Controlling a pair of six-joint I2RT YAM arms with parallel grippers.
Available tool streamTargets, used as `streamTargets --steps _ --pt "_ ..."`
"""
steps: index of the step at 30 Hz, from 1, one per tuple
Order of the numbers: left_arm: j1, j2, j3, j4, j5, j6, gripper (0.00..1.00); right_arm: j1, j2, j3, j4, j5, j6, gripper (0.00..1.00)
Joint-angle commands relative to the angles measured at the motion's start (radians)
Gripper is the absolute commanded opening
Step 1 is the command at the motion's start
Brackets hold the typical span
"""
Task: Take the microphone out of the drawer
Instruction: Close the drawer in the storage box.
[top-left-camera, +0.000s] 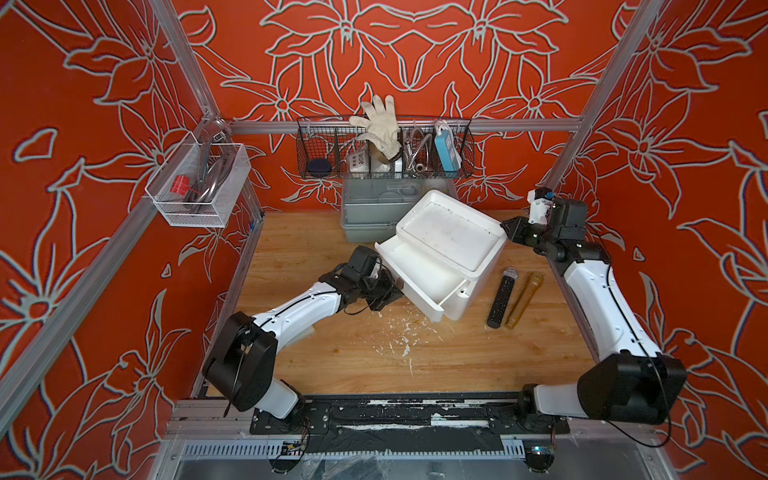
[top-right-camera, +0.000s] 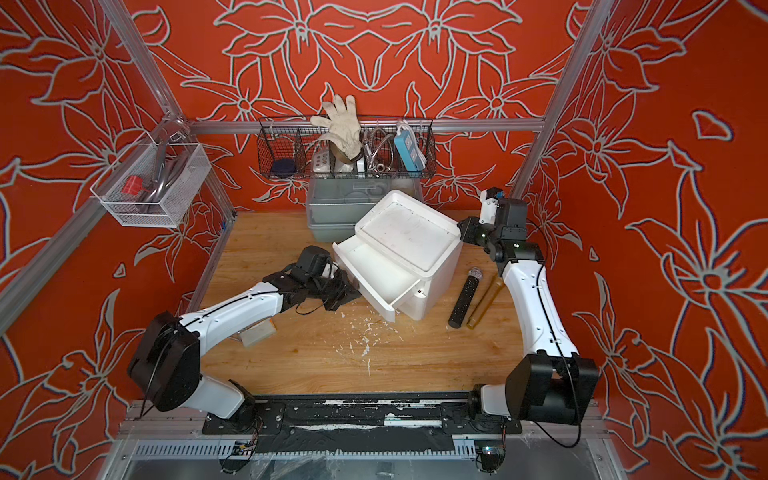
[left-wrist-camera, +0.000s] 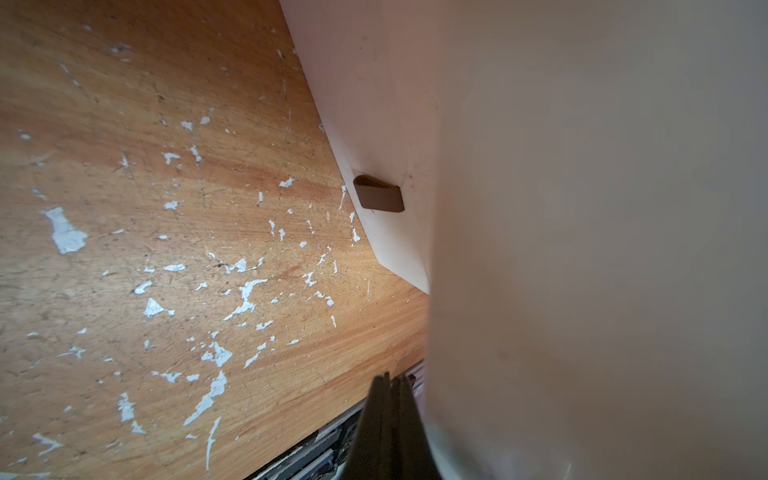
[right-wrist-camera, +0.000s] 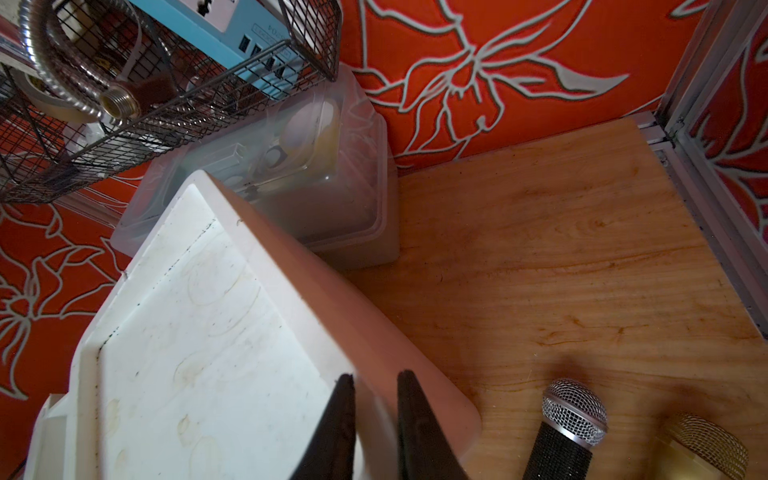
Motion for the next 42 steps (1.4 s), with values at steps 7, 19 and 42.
streamTargets --steps 7,19,42 --pt "-0.054 -0.167 0.021 0.109 0.021 0.204 0.0 0.056 0.063 -0.016 -0.267 -0.098 -0.039 0.43" --pt "-0.054 -0.124 -0.001 0.202 0.068 0.13 0.0 0.062 0.072 0.013 -0.307 -0.031 -0.015 0.12" --pt "-0.121 0.139 0.18 0.404 -0.001 0.077 0.0 0.087 0.084 -0.021 -0.275 -0.067 0.003 0.06"
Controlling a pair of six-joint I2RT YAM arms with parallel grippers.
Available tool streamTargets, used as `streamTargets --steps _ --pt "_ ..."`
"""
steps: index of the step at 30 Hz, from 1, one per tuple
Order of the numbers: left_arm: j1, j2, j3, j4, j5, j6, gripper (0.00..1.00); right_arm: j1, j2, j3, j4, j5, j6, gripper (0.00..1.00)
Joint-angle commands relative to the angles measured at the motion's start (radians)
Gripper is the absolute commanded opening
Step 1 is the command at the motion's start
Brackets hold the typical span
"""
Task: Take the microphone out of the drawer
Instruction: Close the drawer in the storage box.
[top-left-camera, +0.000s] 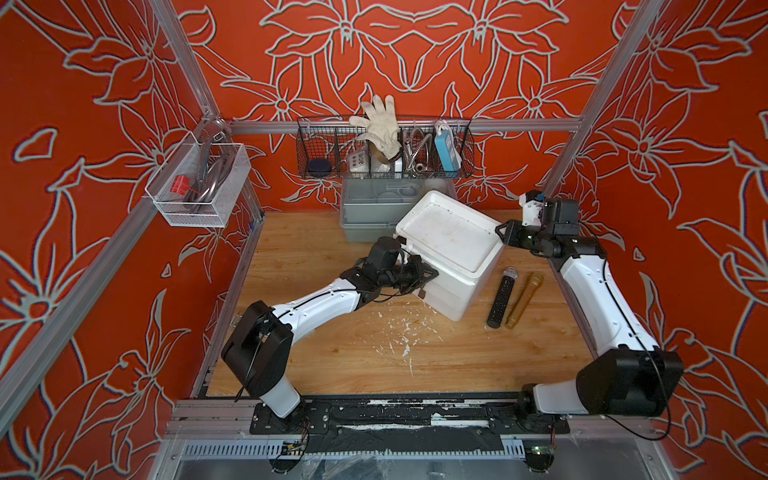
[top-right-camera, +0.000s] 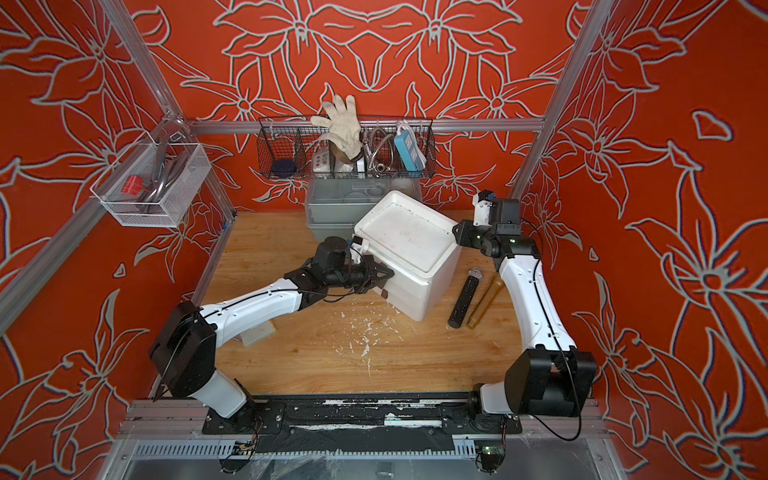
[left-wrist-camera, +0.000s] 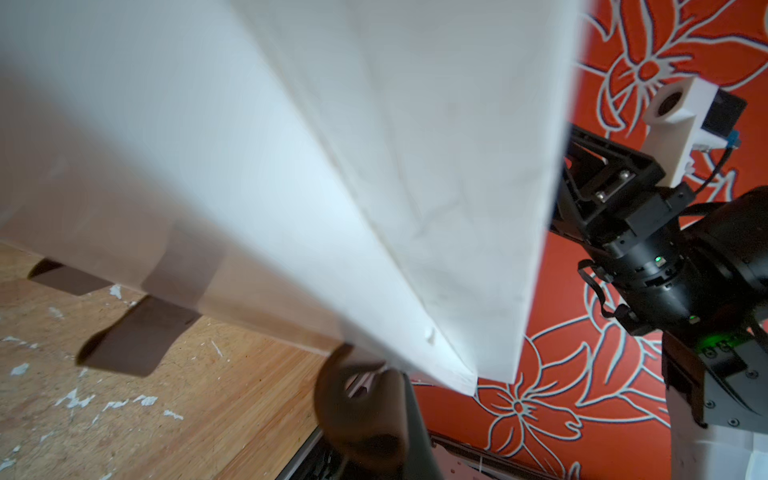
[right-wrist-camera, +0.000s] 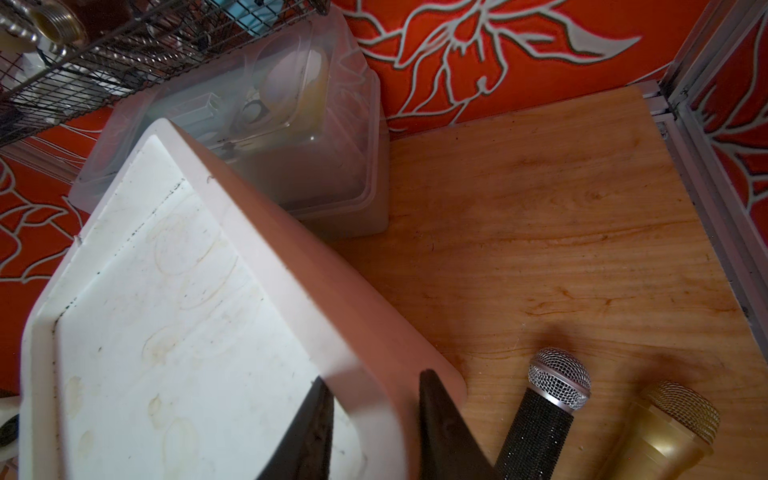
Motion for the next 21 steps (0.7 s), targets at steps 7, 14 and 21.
streamTargets --steps 7,14,21 --pt "0.0 0.013 0.056 -0.03 -0.022 0.084 0.07 0.058 0.057 -0.066 -0.168 -0.1 0.053 0.06" --pt "-0.001 -0.146 -0.141 -0.051 0.008 0.155 0.56 0.058 0.063 -0.057 -0.162 -0.089 0.056 0.06" --pt "0.004 -0.223 -0.347 0.143 -0.077 0.047 0.56 0.058 0.064 -0.063 -0.154 -0.095 0.06 0.06"
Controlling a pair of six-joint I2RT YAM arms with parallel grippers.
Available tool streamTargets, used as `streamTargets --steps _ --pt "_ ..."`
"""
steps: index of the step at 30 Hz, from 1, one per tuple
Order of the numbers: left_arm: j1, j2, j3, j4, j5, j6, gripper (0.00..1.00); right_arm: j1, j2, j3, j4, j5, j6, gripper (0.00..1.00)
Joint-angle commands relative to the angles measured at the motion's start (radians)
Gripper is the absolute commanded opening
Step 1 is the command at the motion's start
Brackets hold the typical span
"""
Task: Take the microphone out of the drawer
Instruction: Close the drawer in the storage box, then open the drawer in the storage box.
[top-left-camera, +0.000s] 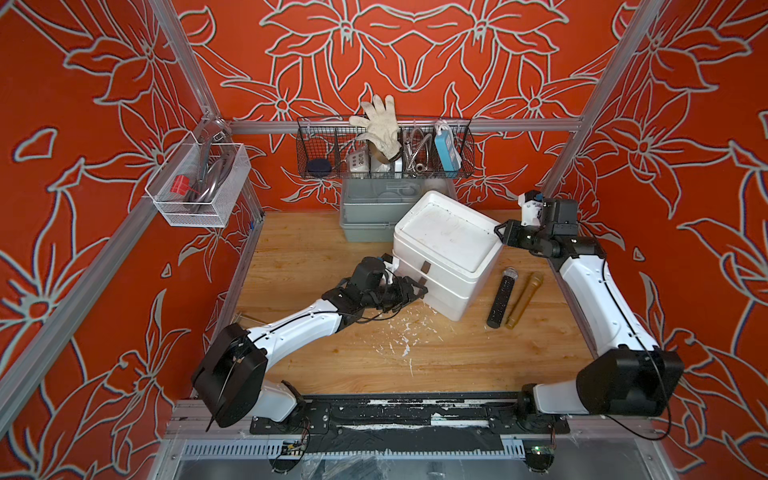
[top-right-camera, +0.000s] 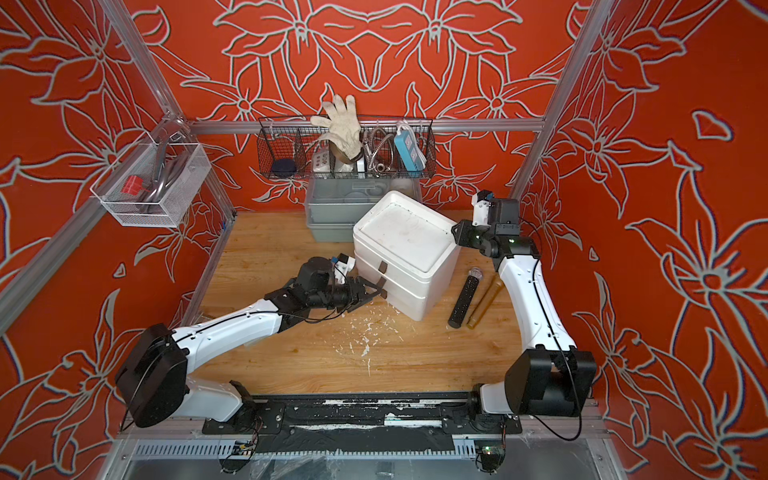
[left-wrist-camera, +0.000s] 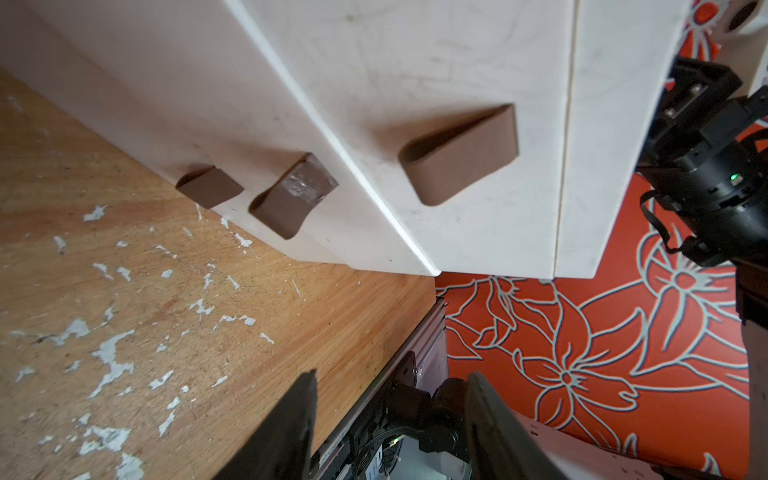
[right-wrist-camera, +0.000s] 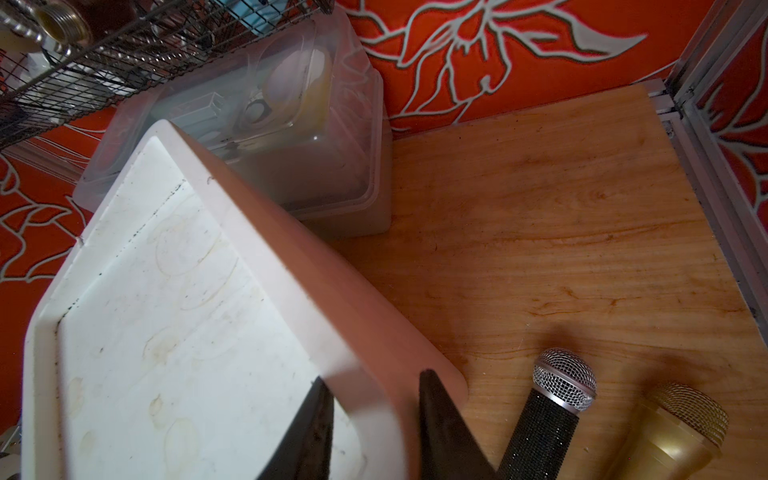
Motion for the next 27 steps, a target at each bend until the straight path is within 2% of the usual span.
streamTargets --steps 1,7,9,17,23,27 --pt "0.005 -0.003 -0.073 0.183 -0.055 -0.077 0.55 0.051 0.064 -0.065 -0.157 -0.094 0.057 0.06" --pt "0.005 0.108 -0.24 0.658 -0.171 -0.288 0.52 0.051 0.054 -0.078 -0.148 -0.093 0.06 0.06" --pt "0.005 0.145 -0.252 0.742 -0.2 -0.314 0.51 0.051 0.055 -0.083 -0.145 -0.097 0.061 0.06" --pt "-0.004 0.228 -0.215 0.839 -0.263 -0.332 0.45 0.051 0.063 -0.083 -0.131 -0.114 0.07 0.06" --pt "-0.019 0.324 -0.191 0.917 -0.238 -0.4 0.44 0.051 0.066 -0.078 -0.128 -0.117 0.072 0.06" --pt "-0.029 0.347 -0.198 0.909 -0.247 -0.407 0.42 0.05 0.065 -0.075 -0.128 -0.118 0.072 0.06"
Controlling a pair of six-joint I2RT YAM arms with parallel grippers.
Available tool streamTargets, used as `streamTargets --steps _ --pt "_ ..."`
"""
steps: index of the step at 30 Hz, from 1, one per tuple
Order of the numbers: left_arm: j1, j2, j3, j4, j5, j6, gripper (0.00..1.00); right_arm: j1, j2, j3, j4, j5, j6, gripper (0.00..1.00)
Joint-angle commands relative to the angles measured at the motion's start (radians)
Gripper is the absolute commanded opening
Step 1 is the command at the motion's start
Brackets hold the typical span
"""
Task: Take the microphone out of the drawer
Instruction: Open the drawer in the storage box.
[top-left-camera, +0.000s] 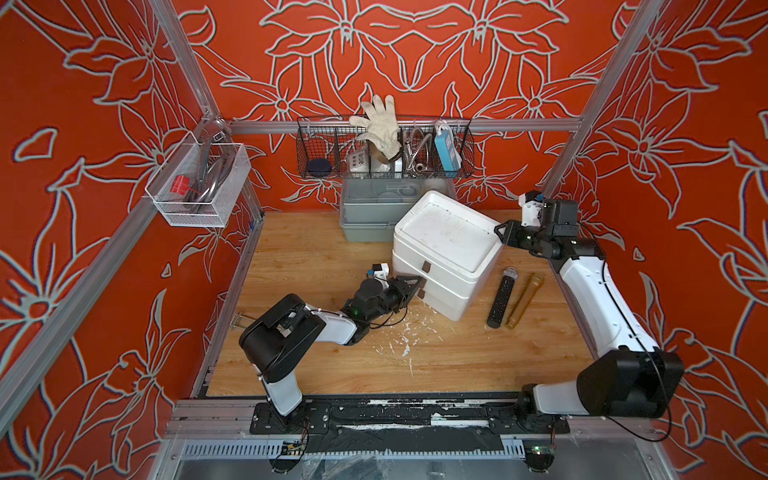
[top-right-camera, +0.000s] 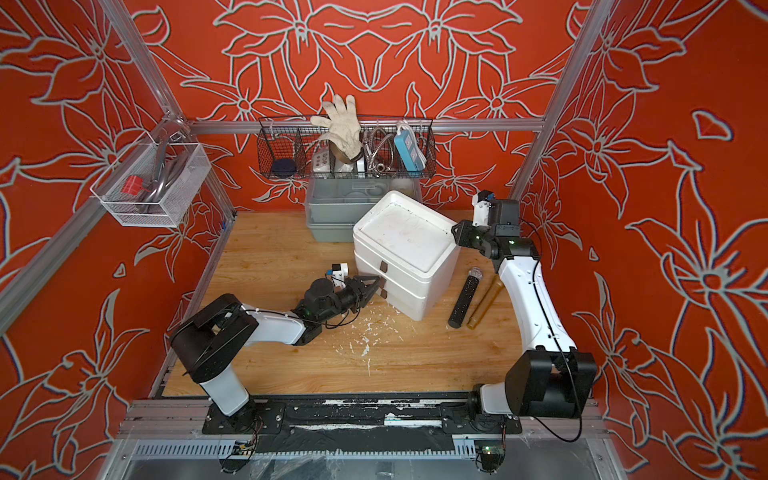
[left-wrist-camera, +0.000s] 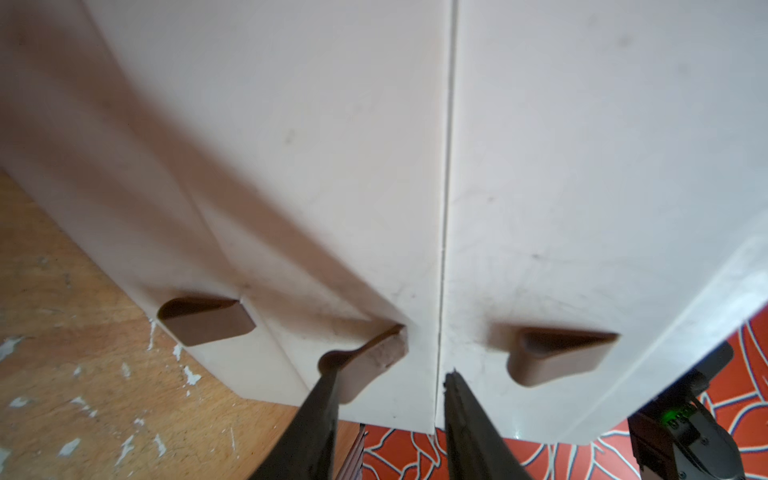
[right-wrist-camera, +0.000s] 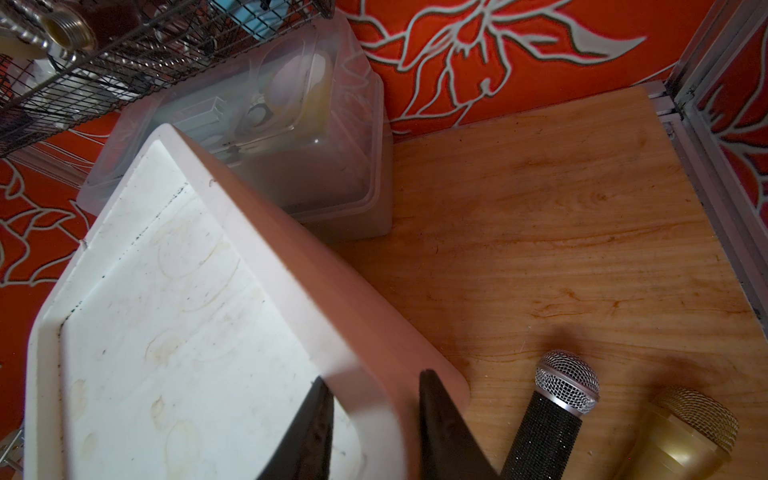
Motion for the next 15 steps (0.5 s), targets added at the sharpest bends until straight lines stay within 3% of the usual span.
streamTargets --steps 1,9,13,15 --pt "-0.01 0.008 0.001 0.03 -0.007 -0.012 0.42 0.051 0.068 -0.059 -0.15 -0.116 0.062 0.06" --pt "-0.013 0.021 0.032 0.003 -0.002 -0.004 0.4 0.051 0.079 -0.055 -0.147 -0.123 0.062 0.06" --pt "-0.015 0.036 0.054 0.006 0.004 -0.004 0.3 0.051 0.08 -0.057 -0.149 -0.12 0.057 0.06" --pt "-0.014 0.044 0.056 0.014 0.006 -0.008 0.21 0.051 0.08 -0.058 -0.15 -0.119 0.056 0.06"
